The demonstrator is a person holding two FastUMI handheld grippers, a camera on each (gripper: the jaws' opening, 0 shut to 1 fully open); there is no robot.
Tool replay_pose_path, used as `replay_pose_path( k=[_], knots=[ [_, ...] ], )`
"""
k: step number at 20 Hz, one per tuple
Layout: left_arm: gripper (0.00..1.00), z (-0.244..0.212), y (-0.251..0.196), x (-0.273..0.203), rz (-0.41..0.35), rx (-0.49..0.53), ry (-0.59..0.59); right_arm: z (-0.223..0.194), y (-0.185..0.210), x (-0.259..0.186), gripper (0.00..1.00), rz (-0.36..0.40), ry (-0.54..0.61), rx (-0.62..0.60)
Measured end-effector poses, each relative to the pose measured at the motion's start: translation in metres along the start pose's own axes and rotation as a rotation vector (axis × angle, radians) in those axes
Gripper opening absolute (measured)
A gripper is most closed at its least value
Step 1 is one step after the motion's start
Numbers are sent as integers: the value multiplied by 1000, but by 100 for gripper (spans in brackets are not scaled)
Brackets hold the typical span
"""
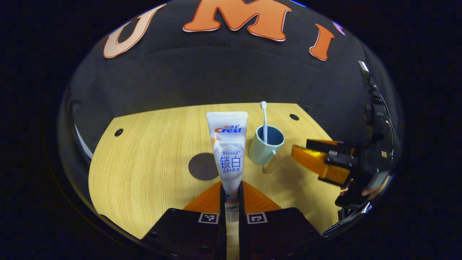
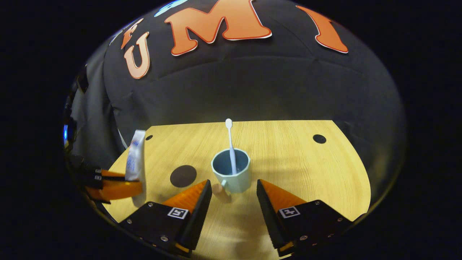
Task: Put the toothbrush and toothpaste on the desktop into the cup, then pick up the cup and place it on the coaster on the desktop.
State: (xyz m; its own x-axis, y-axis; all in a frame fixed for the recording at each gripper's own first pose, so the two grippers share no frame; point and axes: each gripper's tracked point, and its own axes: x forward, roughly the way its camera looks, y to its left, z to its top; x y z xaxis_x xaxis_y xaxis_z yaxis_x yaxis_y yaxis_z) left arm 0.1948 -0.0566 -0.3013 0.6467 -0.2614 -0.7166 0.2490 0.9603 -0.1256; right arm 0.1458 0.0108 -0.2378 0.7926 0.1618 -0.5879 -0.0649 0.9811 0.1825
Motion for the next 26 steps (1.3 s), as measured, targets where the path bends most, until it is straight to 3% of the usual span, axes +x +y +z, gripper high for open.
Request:
replay_pose_path(
  k=[4,5,6,11,16,20,26],
  knots=[
    [13,42,-19,26,-34,34,-151,-19,-6,-26,83,-25,25,34],
    [13,53,-26,32,-49,35,-187,-22,-8,-33,78,-35,30,41],
    [13,64,-33,37,-64,38,-221,-26,-10,-38,83,-42,34,45],
    [13,118,-63,63,-111,50,-378,-41,-17,-60,84,-83,46,69],
    [13,154,-76,72,-98,39,-521,-42,-25,-72,84,-110,37,103],
    [13,150,-85,83,-64,42,-586,-46,-33,-79,85,-116,49,105],
    [13,104,-84,117,19,29,-547,-58,-44,-88,85,-111,68,92]
  ],
)
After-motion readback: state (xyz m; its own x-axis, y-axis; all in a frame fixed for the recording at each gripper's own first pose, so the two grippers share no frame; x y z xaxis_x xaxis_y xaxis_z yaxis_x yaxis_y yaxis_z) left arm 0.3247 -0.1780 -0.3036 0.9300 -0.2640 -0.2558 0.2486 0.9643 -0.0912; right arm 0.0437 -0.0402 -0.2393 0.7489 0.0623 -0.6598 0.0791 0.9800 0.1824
